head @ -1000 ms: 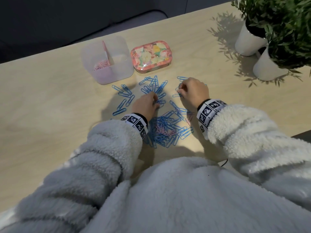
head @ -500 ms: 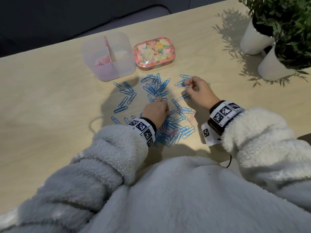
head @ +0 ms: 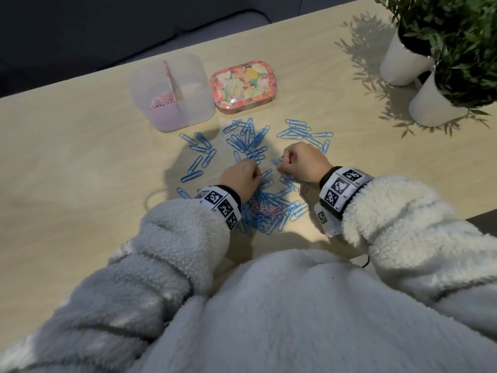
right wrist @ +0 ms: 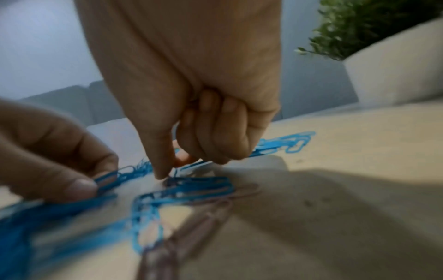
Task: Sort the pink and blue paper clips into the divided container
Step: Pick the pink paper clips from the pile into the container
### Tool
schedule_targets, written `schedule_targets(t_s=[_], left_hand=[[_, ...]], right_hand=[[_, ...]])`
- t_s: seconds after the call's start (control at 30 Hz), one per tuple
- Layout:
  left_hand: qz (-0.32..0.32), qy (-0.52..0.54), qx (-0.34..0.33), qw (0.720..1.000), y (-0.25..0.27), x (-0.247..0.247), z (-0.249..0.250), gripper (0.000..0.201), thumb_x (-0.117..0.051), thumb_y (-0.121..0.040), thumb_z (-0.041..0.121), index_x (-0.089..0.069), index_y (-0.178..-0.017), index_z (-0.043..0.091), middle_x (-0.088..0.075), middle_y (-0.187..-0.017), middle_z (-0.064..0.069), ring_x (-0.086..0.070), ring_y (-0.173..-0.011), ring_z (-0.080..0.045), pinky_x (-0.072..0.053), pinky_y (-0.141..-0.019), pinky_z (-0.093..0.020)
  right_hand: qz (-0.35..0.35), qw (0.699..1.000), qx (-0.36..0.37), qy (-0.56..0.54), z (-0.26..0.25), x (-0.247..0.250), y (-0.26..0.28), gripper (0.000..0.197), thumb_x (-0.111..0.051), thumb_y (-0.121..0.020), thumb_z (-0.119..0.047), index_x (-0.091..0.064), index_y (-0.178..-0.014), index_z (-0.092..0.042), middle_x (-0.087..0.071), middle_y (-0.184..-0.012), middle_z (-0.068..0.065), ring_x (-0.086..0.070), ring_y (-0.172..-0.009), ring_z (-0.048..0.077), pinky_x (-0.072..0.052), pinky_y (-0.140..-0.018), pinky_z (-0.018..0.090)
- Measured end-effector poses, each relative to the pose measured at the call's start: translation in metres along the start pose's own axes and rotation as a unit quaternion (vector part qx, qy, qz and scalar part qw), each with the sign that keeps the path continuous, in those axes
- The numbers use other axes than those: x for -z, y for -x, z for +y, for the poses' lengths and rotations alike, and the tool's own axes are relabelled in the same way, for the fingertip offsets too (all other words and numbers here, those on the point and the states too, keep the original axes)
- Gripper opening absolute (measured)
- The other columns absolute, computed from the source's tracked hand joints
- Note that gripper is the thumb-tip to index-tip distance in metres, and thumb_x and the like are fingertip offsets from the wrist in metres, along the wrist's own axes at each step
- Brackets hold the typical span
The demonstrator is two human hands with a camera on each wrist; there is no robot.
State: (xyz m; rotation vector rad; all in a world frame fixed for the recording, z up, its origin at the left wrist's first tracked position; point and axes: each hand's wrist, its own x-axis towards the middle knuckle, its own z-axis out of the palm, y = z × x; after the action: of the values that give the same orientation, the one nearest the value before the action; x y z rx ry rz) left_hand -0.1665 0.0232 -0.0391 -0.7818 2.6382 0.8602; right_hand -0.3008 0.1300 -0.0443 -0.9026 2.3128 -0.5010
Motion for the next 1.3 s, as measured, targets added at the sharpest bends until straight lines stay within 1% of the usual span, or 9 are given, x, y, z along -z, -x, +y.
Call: schedule_targets(t_s=[0.1,0.17,0.3,0.63,0.83,0.97,1.07,1.17,1.3], left_hand=[[0.003,0.074,0.027,0.997,-0.001,0.009,0.0,0.011,-0.056,-0.088,0.022,-0.057,-0.088,0.011,-0.058,-0.089,-0.007,-0.057,-0.091,-0.027,-0.041,-0.074,-0.031],[0.031,0.074,0.031,0.996,-0.003,0.014,-0.003,0.009,-0.056,-0.087,0.02,-0.059,-0.089,0.012,-0.06,-0.091,-0.006,-0.058,-0.09,-0.024,-0.042,-0.074,-0.031],[0.068,0.003,-0.003,0.998,-0.002,0.018,-0.006,0.018,-0.055,-0.087,0.016,-0.056,-0.104,0.012,-0.06,-0.1,-0.01,-0.055,-0.088,-0.025,-0.037,-0.071,-0.03],[0.009,-0.04,-0.035,0.999,0.01,0.006,-0.003,0.03,-0.068,-0.079,0.031,-0.054,-0.098,0.011,-0.057,-0.109,-0.01,-0.056,-0.099,-0.029,-0.044,-0.082,-0.038],[0.006,-0.041,-0.056,0.998,0.01,0.007,-0.003,0.027,-0.067,-0.08,0.027,-0.056,-0.101,0.014,-0.056,-0.11,-0.008,-0.056,-0.1,-0.028,-0.043,-0.081,-0.036],[0.002,-0.067,-0.085,0.994,0.006,0.007,0.0,0.021,-0.059,-0.084,0.025,-0.058,-0.102,0.014,-0.056,-0.11,-0.01,-0.057,-0.1,-0.032,-0.044,-0.082,-0.04],[-0.012,-0.087,-0.085,0.992,0.002,0.004,0.002,0.016,-0.057,-0.086,0.021,-0.06,-0.097,0.011,-0.057,-0.108,-0.011,-0.057,-0.099,-0.033,-0.045,-0.083,-0.042],[-0.025,-0.063,-0.078,0.995,0.001,0.003,0.002,0.016,-0.056,-0.087,0.019,-0.058,-0.095,0.007,-0.056,-0.107,-0.013,-0.055,-0.099,-0.031,-0.043,-0.085,-0.041],[0.004,0.074,-0.062,0.995,0.001,0.01,0.0,0.002,-0.054,-0.085,0.013,-0.054,-0.083,0.012,-0.056,-0.085,-0.007,-0.053,-0.078,-0.024,-0.037,-0.068,-0.027]], right_hand=[[-0.018,0.988,-0.027,-0.153,0.006,0.008,-0.007,0.026,-0.068,-0.079,-0.018,-0.059,-0.058,-0.004,-0.053,-0.051,0.007,-0.046,-0.043,0.01,-0.04,-0.055,0.027],[0.004,0.98,-0.052,-0.194,0.012,0.017,-0.011,0.027,-0.07,-0.079,-0.018,-0.058,-0.056,-0.008,-0.058,-0.05,0.006,-0.051,-0.044,0.013,-0.044,-0.054,0.026],[0.097,0.994,-0.044,-0.018,0.016,0.029,-0.003,0.014,-0.063,-0.077,-0.02,-0.054,-0.066,-0.02,-0.069,-0.083,0.006,-0.061,-0.082,0.025,-0.047,-0.075,0.033],[0.047,0.995,-0.02,0.087,-0.003,-0.002,0.022,0.018,-0.06,-0.081,-0.027,-0.06,-0.07,-0.013,-0.067,-0.081,0.01,-0.06,-0.081,0.03,-0.038,-0.065,0.028],[0.021,0.999,-0.028,-0.026,0.006,0.003,0.01,0.028,-0.053,-0.078,-0.013,-0.044,-0.052,-0.016,-0.049,-0.055,0.002,-0.048,-0.061,0.024,-0.039,-0.06,0.028],[0.074,0.979,-0.022,-0.187,0.015,0.022,0.013,0.034,-0.059,-0.08,-0.006,-0.042,-0.054,-0.021,-0.044,-0.051,-0.007,-0.039,-0.044,0.001,-0.032,-0.046,0.015],[0.047,0.957,-0.061,-0.28,0.026,0.033,0.023,0.032,-0.056,-0.081,0.003,-0.046,-0.059,-0.018,-0.043,-0.037,-0.011,-0.032,-0.029,0.0,-0.025,-0.032,0.012],[-0.001,0.918,-0.096,-0.385,0.032,0.036,0.036,0.026,-0.044,-0.085,0.008,-0.049,-0.074,-0.015,-0.045,-0.044,-0.003,-0.034,-0.032,0.005,-0.022,-0.033,0.008],[-0.05,0.865,-0.139,-0.479,0.042,0.035,0.04,0.03,-0.025,-0.081,0.009,-0.049,-0.07,-0.006,-0.048,-0.055,0.006,-0.045,-0.046,0.016,-0.023,-0.036,0.014]])
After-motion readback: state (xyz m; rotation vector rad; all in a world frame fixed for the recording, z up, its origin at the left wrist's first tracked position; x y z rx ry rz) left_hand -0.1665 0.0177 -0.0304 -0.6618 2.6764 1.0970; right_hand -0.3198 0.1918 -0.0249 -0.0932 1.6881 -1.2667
